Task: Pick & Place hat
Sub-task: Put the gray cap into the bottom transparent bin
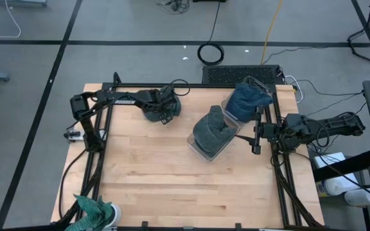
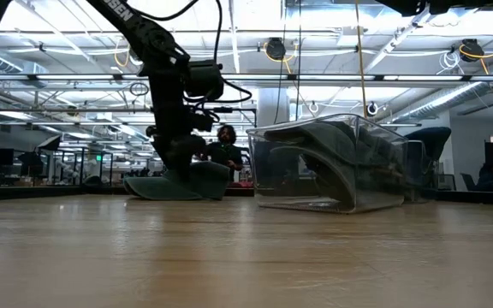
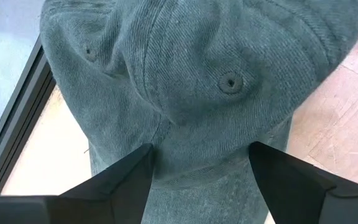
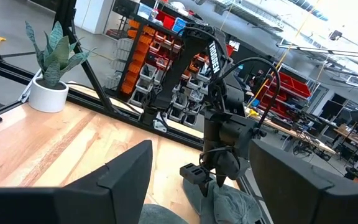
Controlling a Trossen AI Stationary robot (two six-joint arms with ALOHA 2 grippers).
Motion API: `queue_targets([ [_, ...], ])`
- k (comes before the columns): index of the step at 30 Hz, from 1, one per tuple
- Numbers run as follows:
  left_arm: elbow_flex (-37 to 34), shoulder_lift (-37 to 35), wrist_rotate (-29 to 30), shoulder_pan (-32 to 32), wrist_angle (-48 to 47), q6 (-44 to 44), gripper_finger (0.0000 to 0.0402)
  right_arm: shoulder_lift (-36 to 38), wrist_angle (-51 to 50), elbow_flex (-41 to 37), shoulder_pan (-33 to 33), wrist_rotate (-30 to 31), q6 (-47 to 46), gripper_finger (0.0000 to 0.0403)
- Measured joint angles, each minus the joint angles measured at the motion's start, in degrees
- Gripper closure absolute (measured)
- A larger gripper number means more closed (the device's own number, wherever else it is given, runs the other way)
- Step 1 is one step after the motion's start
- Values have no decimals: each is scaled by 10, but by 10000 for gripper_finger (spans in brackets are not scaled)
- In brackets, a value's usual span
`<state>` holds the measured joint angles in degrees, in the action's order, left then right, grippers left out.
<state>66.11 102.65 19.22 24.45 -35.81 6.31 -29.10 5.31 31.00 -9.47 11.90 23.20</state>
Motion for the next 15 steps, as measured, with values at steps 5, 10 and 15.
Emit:
queue_targets([
  [5,0,0,0,0,0,0,152,-1,0,0,0,0,0,149],
  [10,0,0,0,0,0,0,181,-1,0,0,0,0,0,149],
  [15,0,0,0,0,0,0,218,-1,0,0,0,0,0,149],
])
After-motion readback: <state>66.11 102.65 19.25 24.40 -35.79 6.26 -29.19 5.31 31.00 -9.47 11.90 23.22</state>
